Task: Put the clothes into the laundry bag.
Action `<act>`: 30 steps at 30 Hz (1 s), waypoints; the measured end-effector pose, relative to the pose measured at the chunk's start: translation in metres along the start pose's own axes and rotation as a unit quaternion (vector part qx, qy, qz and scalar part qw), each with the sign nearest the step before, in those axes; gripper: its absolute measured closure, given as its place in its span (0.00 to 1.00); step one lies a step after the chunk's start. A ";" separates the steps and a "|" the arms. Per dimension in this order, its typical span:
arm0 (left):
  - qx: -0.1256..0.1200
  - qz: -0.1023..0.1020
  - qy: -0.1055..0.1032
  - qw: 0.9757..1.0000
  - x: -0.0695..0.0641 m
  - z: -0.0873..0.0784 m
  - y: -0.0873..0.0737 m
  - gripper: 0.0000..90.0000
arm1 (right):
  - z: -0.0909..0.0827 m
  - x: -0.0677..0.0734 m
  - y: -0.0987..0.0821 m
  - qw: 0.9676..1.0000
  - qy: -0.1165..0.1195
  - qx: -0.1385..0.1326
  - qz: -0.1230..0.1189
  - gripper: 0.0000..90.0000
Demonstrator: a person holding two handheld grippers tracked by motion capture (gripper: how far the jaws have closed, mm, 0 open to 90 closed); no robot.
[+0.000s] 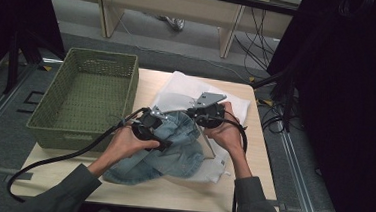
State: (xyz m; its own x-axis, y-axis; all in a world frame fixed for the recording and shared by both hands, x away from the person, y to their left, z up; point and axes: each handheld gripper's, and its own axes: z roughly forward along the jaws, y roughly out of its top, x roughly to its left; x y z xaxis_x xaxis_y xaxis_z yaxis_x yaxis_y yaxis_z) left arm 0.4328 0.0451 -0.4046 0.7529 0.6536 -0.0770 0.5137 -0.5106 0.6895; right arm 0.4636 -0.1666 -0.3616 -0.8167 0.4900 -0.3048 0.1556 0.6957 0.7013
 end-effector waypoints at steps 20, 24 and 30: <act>-0.036 0.102 0.035 0.993 -0.010 -0.008 0.012 0.18 | 0.003 0.004 0.001 1.000 0.006 0.004 -0.004 0.98; -0.052 0.093 0.033 0.994 -0.009 -0.028 0.013 0.17 | 0.002 0.002 0.001 1.000 0.004 -0.001 -0.003 0.98; 0.001 0.068 0.029 0.997 -0.009 -0.043 -0.018 0.16 | 0.000 0.002 0.001 1.000 0.002 -0.001 -0.002 0.98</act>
State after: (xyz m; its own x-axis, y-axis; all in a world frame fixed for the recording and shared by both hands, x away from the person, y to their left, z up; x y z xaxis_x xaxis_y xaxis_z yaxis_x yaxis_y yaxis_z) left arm 0.3993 0.0727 -0.3854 0.7905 0.6097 0.0591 0.4092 -0.5974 0.6896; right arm 0.4618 -0.1650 -0.3612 -0.8194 0.4855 -0.3048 0.1513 0.6960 0.7019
